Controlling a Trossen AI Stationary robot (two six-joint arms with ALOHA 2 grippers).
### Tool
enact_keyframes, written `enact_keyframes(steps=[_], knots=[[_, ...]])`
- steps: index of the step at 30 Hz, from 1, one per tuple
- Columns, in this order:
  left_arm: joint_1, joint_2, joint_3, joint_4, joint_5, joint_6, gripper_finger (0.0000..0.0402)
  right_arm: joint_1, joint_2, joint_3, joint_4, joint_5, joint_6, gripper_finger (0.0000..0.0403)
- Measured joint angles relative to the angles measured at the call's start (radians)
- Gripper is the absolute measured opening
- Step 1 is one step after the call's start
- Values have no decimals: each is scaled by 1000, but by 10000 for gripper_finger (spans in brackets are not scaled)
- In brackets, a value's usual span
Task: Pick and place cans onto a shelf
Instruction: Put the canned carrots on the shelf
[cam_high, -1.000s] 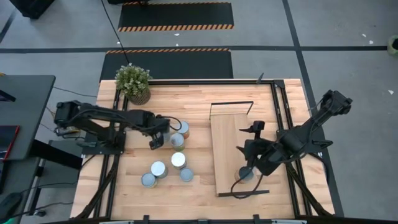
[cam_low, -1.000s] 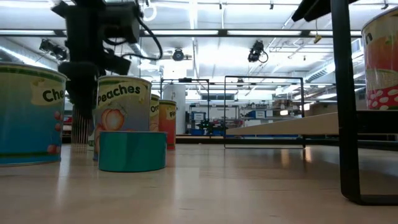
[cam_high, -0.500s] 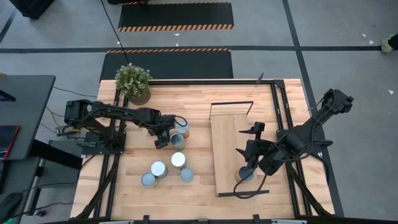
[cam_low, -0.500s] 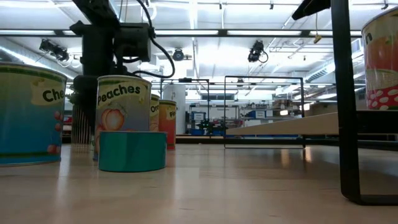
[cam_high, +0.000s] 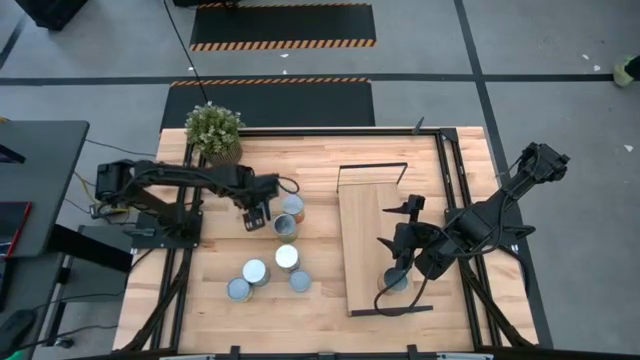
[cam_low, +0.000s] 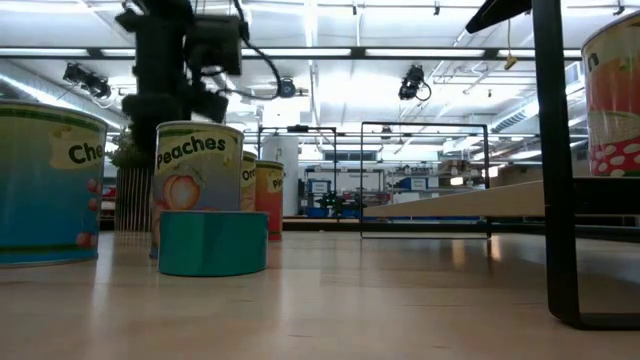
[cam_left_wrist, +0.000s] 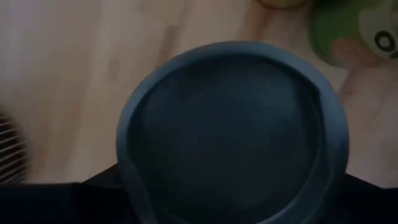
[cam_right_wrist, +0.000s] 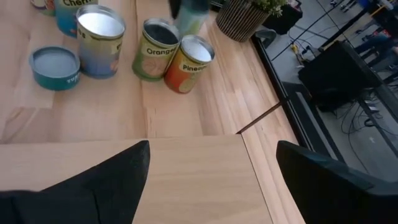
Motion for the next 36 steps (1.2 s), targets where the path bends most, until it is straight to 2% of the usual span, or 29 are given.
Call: enact_keyframes(steps=[5, 9, 11, 17, 22, 26, 31, 36], knots=[[15, 0, 181, -118, -114, 34, 261, -3, 0, 0, 6, 17, 1, 357], [15, 2, 290, -13, -165, 95, 257, -8, 0, 0, 9, 25, 3, 357], [14, 3, 318, 72, -140, 116, 257, -9, 0, 0, 9, 29, 3, 357], [-46, 33, 326, 269, 29, 100, 259, -12, -6, 0, -33, 21, -38, 357], [-165, 126, 326, 384, 96, 79, 259, -39, -48, 0, -105, 4, -15, 357], [-242, 195, 333, 487, 106, 43, 260, -47, -101, 0, -153, -1, 41, 357], [-324, 332, 461, 482, 101, 31, 260, -36, -151, 0, -200, -4, 115, 357], [-372, 510, 689, 400, 161, 72, 260, -33, -175, 0, -206, -44, 132, 357]])
